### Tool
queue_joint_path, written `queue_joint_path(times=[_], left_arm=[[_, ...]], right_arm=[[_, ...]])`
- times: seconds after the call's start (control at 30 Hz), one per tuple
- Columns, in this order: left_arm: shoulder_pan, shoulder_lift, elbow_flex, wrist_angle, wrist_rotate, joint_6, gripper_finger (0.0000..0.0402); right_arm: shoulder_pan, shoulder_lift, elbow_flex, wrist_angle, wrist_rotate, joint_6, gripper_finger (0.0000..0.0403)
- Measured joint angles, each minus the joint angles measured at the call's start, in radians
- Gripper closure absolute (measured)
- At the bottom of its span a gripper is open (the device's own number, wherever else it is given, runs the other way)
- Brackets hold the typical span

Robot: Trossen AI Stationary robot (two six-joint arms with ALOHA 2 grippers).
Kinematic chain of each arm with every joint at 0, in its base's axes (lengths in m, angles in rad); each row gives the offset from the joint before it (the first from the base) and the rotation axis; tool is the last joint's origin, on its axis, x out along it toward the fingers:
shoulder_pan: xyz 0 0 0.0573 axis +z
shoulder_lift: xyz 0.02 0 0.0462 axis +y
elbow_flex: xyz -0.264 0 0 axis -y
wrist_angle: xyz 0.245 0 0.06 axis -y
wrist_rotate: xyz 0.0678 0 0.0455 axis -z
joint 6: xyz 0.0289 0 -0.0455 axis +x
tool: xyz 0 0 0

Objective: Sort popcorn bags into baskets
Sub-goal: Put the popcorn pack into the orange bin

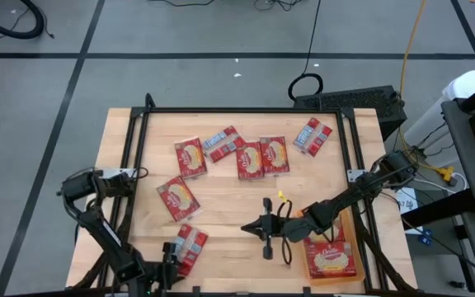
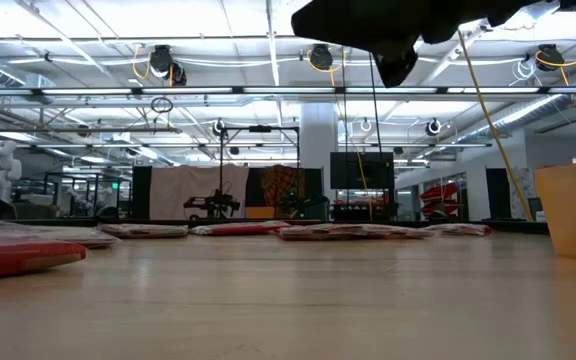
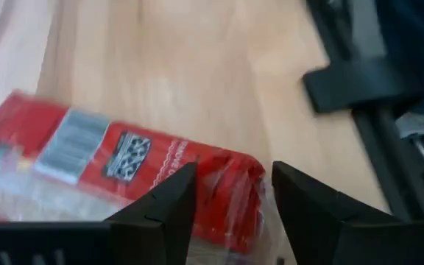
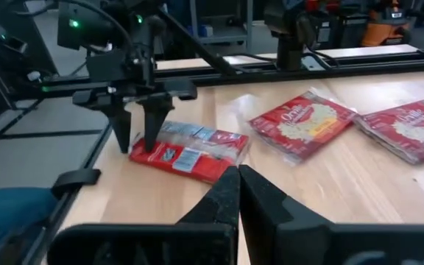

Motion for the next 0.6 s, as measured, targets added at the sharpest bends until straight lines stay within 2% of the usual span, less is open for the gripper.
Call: queue_joint_path(times=[0.2,0.43,0.6], left_arm=[[0.0,-0.002,0.001,-0.058,0.024,0.001,0.0257],[0.017,-0.002,0.001,-0.122,0.011,0.12,0.0387],[0.049,-0.034,-0.003,-0.148,-0.01,0.201,0.0396]], right_arm=[[-0.017,0.0,0.0,-0.003,0.001,-0.019,0.0403],[-0.024,0.0,0.0,0.001,0.0,0.007,0.0403],[-0.024,0.001,0.0,0.001,0.0,0.054,0.0403]])
